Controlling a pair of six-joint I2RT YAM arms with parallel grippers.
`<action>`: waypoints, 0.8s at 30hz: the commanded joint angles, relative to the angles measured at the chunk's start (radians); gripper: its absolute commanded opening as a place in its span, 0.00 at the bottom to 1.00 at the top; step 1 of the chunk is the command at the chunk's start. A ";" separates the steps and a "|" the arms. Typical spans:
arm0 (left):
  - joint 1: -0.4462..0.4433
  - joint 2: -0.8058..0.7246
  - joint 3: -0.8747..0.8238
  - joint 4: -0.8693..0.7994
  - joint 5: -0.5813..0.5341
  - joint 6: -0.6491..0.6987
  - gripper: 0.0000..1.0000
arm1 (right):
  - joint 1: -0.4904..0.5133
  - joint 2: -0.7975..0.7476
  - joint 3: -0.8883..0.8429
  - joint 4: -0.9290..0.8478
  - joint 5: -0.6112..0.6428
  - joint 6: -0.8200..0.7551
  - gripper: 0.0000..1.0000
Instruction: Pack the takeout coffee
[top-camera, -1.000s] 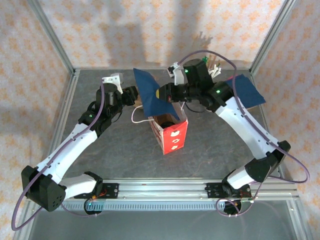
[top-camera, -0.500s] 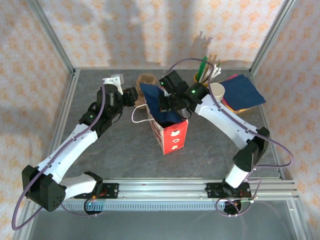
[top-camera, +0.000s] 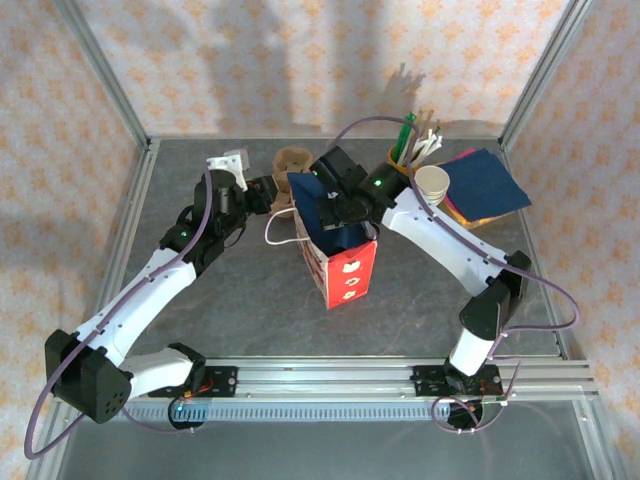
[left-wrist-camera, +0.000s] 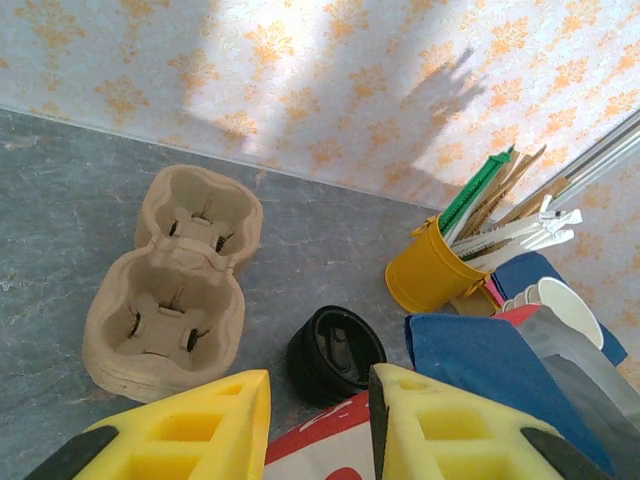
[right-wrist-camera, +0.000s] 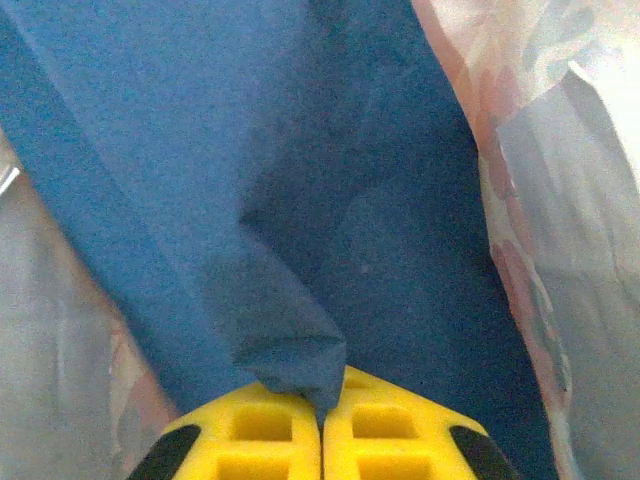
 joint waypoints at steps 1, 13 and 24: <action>0.009 -0.007 -0.020 0.040 0.021 -0.025 0.33 | 0.007 0.004 0.040 -0.038 0.030 -0.015 0.17; 0.009 -0.028 -0.027 0.034 0.007 -0.022 0.33 | 0.007 0.012 0.242 0.037 0.003 -0.053 0.41; 0.010 -0.043 -0.033 0.020 -0.006 -0.017 0.33 | 0.006 0.069 0.199 0.067 0.000 -0.052 0.40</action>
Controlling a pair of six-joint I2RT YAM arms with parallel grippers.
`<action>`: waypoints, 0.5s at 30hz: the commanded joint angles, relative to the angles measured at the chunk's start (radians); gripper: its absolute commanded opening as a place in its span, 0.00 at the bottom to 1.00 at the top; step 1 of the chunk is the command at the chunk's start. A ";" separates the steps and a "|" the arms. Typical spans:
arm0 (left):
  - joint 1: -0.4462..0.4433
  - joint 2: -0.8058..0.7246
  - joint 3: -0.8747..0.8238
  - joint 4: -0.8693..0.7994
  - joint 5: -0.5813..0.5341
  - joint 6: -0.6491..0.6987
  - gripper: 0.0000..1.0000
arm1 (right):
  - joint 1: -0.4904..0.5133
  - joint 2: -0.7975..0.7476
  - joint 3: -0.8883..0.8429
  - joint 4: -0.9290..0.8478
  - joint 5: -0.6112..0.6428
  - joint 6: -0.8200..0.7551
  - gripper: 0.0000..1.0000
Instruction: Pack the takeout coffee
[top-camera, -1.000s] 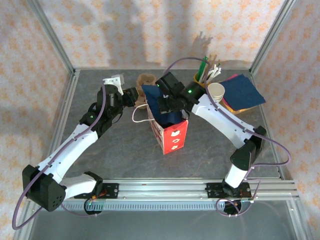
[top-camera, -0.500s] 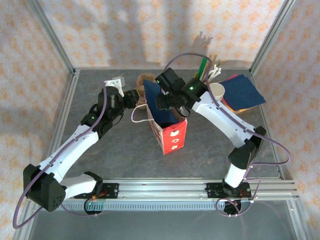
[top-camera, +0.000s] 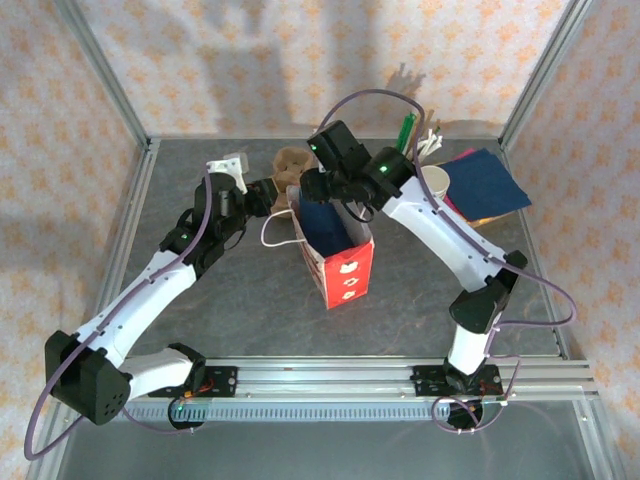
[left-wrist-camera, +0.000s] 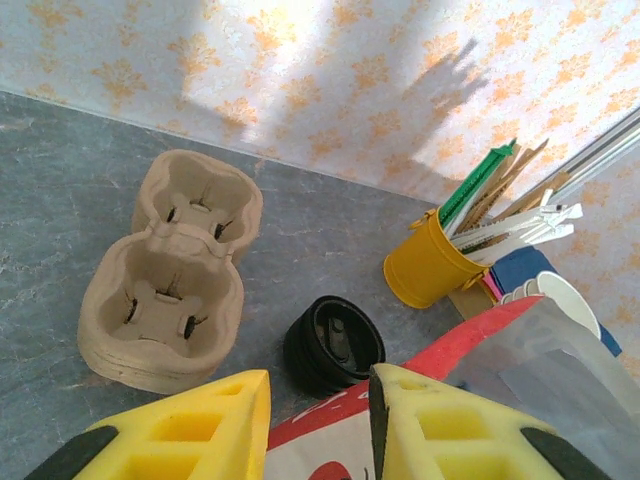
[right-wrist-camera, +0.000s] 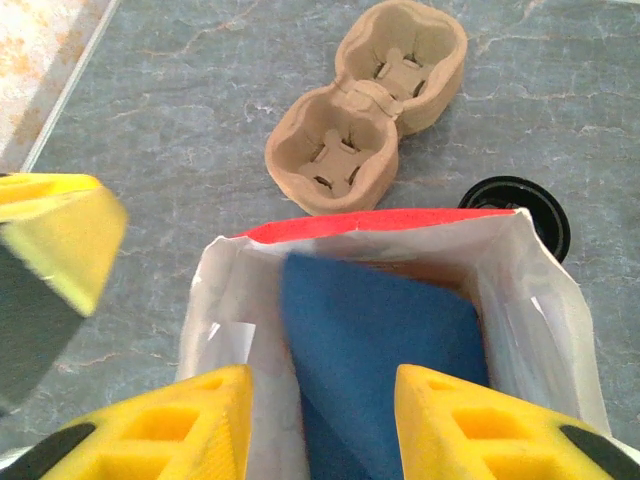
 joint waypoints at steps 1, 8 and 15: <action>0.011 -0.026 -0.007 0.010 -0.010 0.004 0.33 | 0.006 -0.002 -0.043 0.029 -0.002 -0.010 0.40; 0.011 -0.014 0.002 0.017 0.001 0.002 0.33 | -0.013 -0.050 -0.086 0.091 -0.079 -0.020 0.36; 0.010 -0.009 0.007 0.018 0.000 -0.001 0.34 | -0.174 -0.113 0.076 0.079 -0.059 -0.048 0.42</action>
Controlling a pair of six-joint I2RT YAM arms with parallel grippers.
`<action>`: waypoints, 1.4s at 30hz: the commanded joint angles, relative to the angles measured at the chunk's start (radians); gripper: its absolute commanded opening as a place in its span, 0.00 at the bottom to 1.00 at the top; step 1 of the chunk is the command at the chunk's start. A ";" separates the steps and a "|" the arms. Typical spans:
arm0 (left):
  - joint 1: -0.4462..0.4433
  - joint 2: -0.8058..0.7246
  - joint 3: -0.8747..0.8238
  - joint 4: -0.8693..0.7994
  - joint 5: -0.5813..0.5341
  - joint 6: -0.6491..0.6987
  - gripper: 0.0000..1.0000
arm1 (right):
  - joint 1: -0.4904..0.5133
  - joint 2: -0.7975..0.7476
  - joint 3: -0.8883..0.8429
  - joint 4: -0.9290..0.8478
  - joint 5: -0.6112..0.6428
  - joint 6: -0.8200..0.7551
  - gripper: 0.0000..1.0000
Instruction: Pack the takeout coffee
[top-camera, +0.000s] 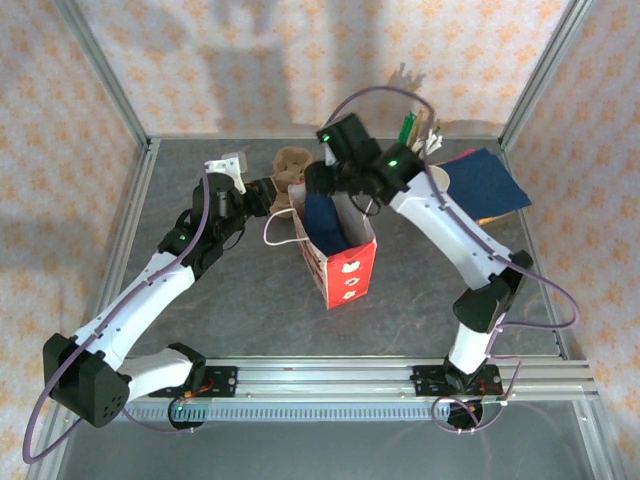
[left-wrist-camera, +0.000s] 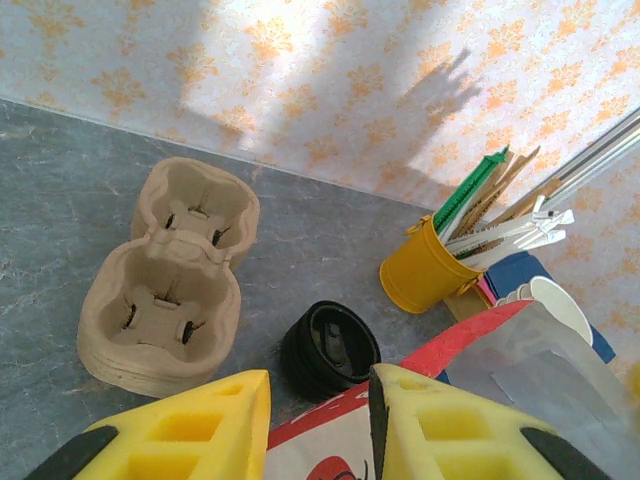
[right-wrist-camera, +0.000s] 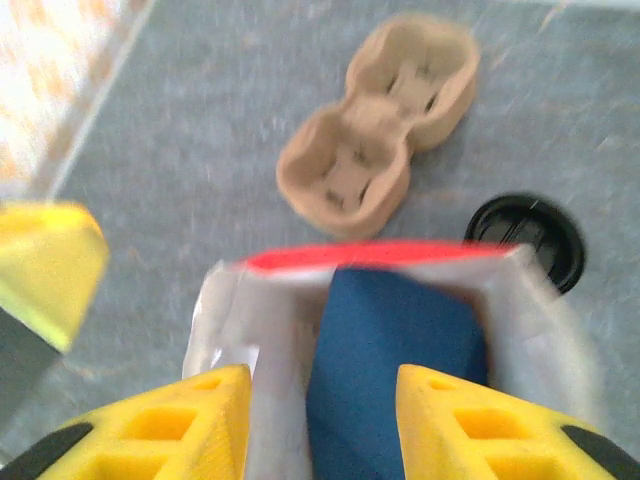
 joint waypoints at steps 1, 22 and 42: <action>0.010 0.000 0.007 0.018 0.000 -0.001 0.33 | -0.121 -0.089 0.086 0.015 0.051 -0.020 0.42; 0.025 -0.044 0.041 -0.072 -0.226 -0.016 0.49 | -0.865 -0.152 -0.531 0.469 0.104 0.054 0.67; 0.033 -0.144 -0.022 -0.078 -0.377 0.012 0.64 | -0.950 0.241 -0.470 0.563 0.118 0.036 0.84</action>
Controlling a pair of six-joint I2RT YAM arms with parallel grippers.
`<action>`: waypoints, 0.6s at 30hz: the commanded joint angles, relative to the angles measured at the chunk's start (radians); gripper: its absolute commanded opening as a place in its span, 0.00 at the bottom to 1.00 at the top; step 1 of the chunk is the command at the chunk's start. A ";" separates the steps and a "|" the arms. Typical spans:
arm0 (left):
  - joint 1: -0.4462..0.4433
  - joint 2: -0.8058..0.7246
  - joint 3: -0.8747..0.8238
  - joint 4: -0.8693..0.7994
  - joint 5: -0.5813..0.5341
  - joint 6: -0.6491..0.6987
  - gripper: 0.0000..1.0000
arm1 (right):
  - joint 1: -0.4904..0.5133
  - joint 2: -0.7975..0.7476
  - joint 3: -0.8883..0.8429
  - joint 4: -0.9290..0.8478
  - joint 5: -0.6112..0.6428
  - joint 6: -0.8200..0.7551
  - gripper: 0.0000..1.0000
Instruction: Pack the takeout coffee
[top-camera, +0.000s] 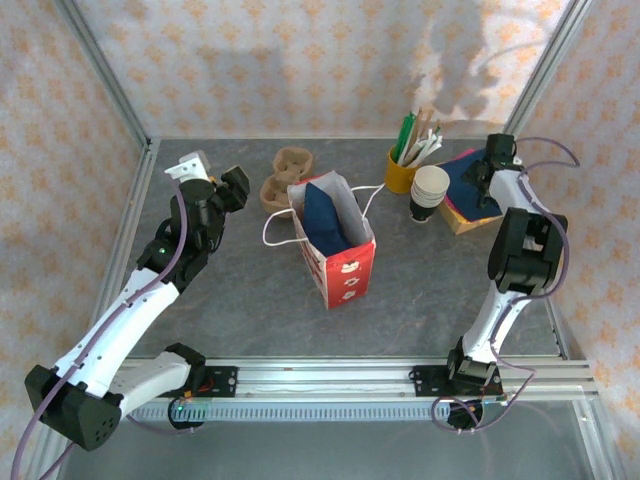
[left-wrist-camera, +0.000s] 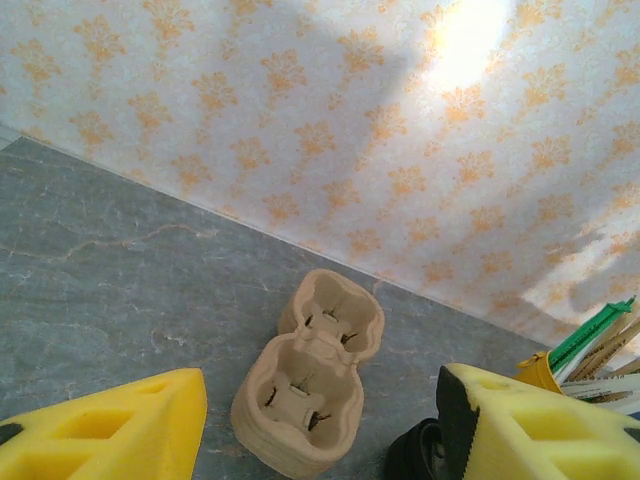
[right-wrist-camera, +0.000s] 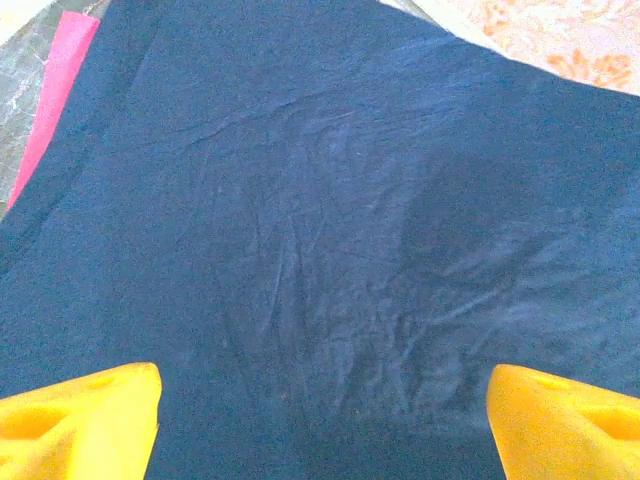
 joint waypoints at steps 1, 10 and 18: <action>0.013 -0.010 -0.021 -0.012 -0.027 0.016 0.65 | -0.011 0.048 0.082 -0.004 -0.006 -0.017 0.85; 0.013 -0.001 -0.020 -0.011 -0.004 0.017 0.65 | -0.025 0.188 0.204 -0.080 -0.034 -0.038 0.86; 0.015 0.003 -0.025 -0.009 0.011 0.011 0.64 | -0.027 0.216 0.174 -0.089 -0.042 -0.039 0.83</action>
